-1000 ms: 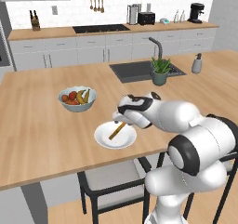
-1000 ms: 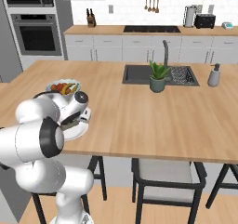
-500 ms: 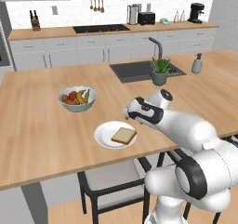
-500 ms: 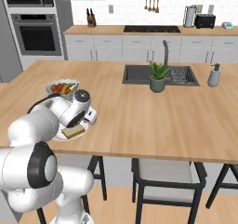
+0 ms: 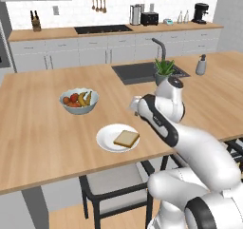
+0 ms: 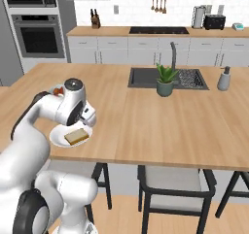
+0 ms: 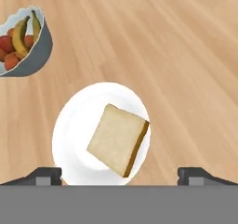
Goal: Start the toaster. Once the lever pops up, take the bread to the plate on the dining counter.
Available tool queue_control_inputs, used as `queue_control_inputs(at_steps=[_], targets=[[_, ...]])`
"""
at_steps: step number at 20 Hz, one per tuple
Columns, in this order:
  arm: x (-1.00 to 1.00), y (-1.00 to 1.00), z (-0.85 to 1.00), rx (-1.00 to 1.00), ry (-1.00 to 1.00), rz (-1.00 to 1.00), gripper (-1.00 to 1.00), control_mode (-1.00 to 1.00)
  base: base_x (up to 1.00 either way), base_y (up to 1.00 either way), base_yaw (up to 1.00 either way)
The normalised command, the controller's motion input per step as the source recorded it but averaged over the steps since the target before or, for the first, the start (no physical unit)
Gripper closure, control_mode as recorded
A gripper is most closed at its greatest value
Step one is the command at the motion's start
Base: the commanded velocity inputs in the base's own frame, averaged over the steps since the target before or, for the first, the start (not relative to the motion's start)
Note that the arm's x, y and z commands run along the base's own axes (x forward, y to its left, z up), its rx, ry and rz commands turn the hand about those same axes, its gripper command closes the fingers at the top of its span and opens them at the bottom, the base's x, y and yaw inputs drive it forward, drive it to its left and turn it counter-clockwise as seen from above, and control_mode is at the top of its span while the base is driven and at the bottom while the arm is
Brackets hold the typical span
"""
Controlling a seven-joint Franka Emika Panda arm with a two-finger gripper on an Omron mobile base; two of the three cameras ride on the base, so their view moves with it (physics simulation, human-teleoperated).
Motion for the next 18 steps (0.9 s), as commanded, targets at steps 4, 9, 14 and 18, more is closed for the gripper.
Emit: queue_control_inputs(at_steps=[4,9,14,18], targets=[[-0.53,-0.34,0.03,-0.11,0.24,-0.14,-1.00,-1.00,0.00,0.00,0.00],[-0.64,-0.62,0.00,-0.10,0.18,-0.11,-1.00,-1.00,0.00,0.00,0.00],[-0.63,-0.59,0.00,-0.11,0.11,-0.09,-1.00,-1.00,0.00,0.00,0.00],[-0.50,-0.47,0.00,-0.14,0.06,-0.10,-1.00,-1.00,0.00,0.00,0.00]])
